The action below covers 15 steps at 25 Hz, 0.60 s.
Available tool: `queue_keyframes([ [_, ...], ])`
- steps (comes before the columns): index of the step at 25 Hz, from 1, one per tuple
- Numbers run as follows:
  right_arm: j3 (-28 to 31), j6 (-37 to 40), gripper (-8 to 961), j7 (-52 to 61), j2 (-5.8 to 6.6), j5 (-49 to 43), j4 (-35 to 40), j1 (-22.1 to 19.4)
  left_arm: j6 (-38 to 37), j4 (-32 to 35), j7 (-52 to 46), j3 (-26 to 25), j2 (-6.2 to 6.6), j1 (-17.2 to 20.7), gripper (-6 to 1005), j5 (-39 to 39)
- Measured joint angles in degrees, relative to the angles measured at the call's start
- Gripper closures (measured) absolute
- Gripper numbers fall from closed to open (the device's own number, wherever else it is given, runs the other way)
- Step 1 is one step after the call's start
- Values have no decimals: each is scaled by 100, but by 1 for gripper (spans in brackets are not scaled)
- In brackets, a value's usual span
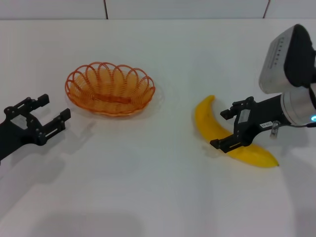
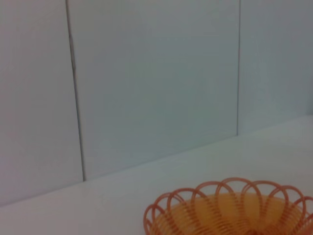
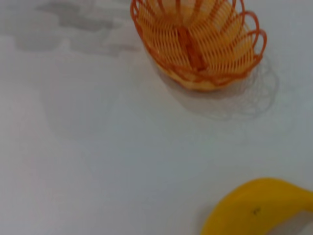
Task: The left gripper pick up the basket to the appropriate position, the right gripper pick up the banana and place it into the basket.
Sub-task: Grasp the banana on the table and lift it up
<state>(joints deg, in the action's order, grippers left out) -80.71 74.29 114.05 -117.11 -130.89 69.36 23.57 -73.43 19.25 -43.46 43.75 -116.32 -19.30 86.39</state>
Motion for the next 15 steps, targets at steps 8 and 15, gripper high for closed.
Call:
queue_keyframes([
  [8,-460,-190,155,471,5,-456,-8,201,52,0,-6,18,4,-55,304,18],
  [15,-548,-215,157,557,12,-499,-31,250,83,0,-5,20,5,-76,304,36],
])
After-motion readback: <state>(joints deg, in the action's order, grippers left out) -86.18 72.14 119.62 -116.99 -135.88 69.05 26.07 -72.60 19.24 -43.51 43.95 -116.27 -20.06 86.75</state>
